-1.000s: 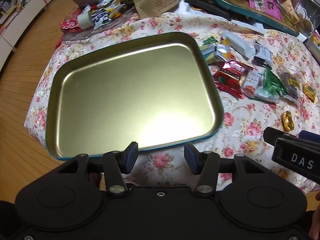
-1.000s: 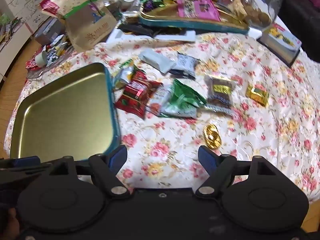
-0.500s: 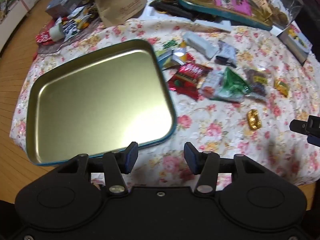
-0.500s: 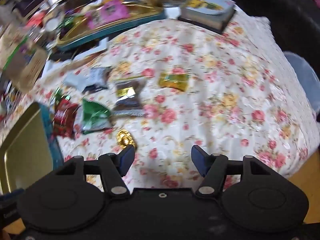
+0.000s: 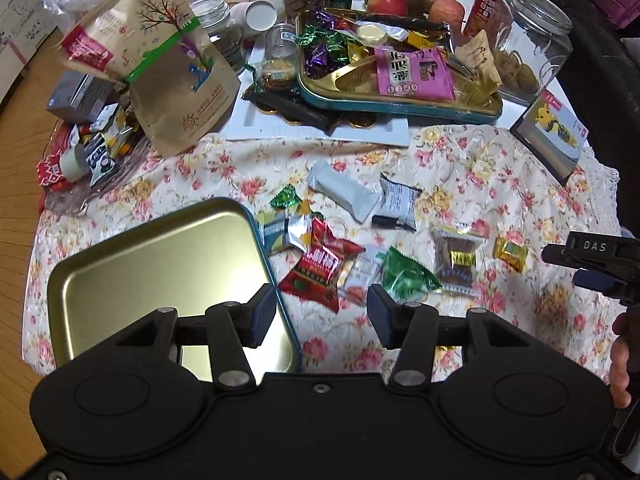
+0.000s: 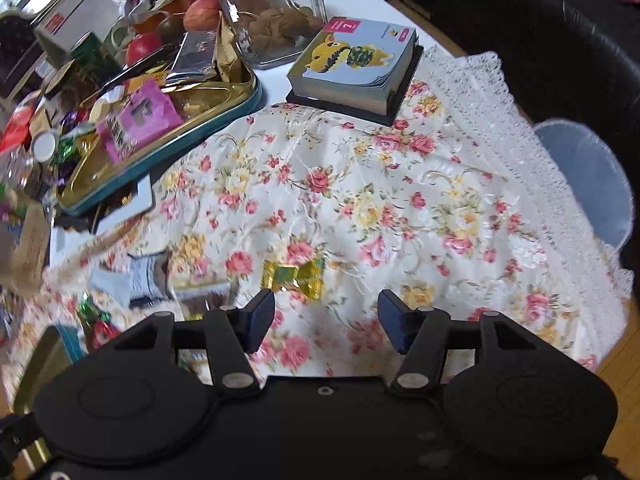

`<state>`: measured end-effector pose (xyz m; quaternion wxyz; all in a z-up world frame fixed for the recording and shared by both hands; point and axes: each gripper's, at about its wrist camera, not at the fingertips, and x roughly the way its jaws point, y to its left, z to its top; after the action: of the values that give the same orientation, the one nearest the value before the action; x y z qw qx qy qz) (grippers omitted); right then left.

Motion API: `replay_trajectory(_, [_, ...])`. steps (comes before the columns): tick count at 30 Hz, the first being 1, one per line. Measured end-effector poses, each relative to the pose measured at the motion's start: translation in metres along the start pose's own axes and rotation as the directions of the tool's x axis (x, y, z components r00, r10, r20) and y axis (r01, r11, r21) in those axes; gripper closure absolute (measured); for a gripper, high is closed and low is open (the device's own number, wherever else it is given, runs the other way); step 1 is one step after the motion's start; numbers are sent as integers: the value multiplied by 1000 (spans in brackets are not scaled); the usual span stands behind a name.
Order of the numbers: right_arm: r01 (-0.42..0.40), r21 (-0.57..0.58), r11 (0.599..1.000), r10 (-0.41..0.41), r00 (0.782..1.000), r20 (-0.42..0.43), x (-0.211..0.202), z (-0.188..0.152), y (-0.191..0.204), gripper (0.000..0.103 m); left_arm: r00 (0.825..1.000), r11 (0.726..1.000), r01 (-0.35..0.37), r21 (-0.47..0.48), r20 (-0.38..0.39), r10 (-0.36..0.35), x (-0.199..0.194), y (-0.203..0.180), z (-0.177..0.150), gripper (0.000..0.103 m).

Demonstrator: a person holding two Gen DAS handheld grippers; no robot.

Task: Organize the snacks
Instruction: 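Close the right tool on the gold-foil candy and lift it, then reach and grasp the gold ingot chocolate with the left tool while the right tool holds the candy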

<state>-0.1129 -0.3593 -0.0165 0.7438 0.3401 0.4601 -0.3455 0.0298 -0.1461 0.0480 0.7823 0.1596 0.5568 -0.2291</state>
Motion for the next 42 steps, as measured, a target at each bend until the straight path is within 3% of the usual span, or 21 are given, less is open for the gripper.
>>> replay_trajectory(6, [-45, 2, 999, 45, 998, -38, 29, 7, 17, 47, 996, 999, 42, -22, -81, -44, 21, 2, 4, 51])
replay_trajectory(12, [8, -22, 1000, -8, 1000, 4, 44, 10, 30, 48, 991, 998, 62, -28, -115, -64, 27, 3, 4, 51])
replay_trajectory(19, [28, 29, 999, -27, 998, -48, 68, 10, 28, 48, 988, 995, 98, -23, -121, -100, 28, 1, 4, 51])
replay_trajectory(25, [78, 39, 996, -76, 995, -66, 82, 7, 22, 55, 986, 994, 109, -22, -126, -111, 30, -2, 3, 51])
replay_trajectory(31, [76, 42, 996, -74, 996, -52, 78, 6, 13, 76, 985, 994, 113, -7, -131, -113, 34, -11, 2, 51])
replay_trajectory(38, [55, 74, 996, -51, 998, -49, 56, 8, -4, 77, 981, 992, 116, 56, -162, -106, 43, -37, -9, 51])
replay_trajectory(42, [2, 89, 996, 0, 1000, -31, 35, 7, -12, 77, 973, 988, 133, 81, -198, -115, 52, -52, -17, 51])
